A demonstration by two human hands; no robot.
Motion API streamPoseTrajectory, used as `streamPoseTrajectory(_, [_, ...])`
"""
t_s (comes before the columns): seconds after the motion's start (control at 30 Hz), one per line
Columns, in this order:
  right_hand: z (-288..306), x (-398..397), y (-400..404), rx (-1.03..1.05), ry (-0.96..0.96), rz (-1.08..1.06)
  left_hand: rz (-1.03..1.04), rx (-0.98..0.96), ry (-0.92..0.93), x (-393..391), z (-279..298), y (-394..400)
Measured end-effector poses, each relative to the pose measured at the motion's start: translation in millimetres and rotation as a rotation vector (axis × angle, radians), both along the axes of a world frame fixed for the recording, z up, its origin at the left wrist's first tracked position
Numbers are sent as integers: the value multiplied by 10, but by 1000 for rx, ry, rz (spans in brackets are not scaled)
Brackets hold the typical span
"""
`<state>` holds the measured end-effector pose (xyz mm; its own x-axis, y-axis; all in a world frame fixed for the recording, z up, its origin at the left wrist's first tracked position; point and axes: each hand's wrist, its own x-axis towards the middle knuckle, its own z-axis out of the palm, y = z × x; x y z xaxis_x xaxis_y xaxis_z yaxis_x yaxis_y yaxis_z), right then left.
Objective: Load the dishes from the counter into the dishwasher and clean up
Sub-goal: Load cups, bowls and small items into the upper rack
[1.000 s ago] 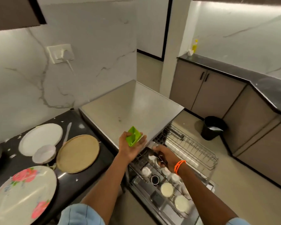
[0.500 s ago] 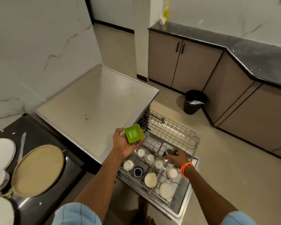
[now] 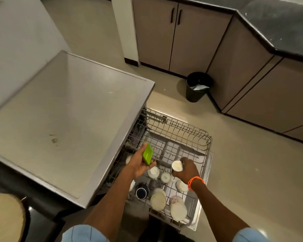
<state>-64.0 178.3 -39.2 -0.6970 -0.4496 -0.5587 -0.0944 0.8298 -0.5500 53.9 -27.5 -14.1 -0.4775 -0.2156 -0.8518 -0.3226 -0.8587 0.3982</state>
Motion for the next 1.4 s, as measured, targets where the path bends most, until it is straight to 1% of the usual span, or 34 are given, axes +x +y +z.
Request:
streamPoseTrajectory(0.1, [-292, -144, -127, 20, 2, 1, -58, -36, -80, -173, -312, -15])
streamPoseTrajectory(0.2, [-554, -272, -266, 13, 5, 25, -77, -41, -114, -289, -612, -14])
streamPoseTrajectory(0.33, [-889, -361, -329, 38, 17, 116, -129, -80, -118, -453, -931, 42])
streamPoseTrajectory(0.43, [-1108, -398, -321, 58, 35, 139, -202, -149, -123, -592, -1093, 54])
streamPoseTrajectory(0.53, [-1275, -414, -309, 61, 39, 140, -267, -265, -195, -707, -1230, 25])
streamPoseTrajectory(0.6, [-1364, -423, -309, 66, 39, 136, -347, -404, -262, -787, -1297, 13])
streamPoseTrajectory(0.73, [-1443, -376, -372, 62, 72, 111, -668, -756, -302, -847, -1406, -50])
streamPoseTrajectory(0.8, [-1478, -310, -383, 62, 84, 108, -798, -876, -343, -812, -1501, -81])
streamPoseTrajectory(0.93, [-1580, -248, -351, 49, 68, 98, -939, -971, -368, -823, -1665, -38])
streamPoseTrajectory(1.03, [-1591, -254, -414, 60, 71, 87, -1021, -1039, -370, -888, -1550, -27])
streamPoseTrajectory(1.17, [-1622, -175, -468, 105, 102, 113, -1111, -1144, -401, -877, -1590, -42])
streamPoseTrajectory(1.4, [-1665, -154, -393, 107, 110, 81, -1131, -1246, -495, -878, -1666, 26])
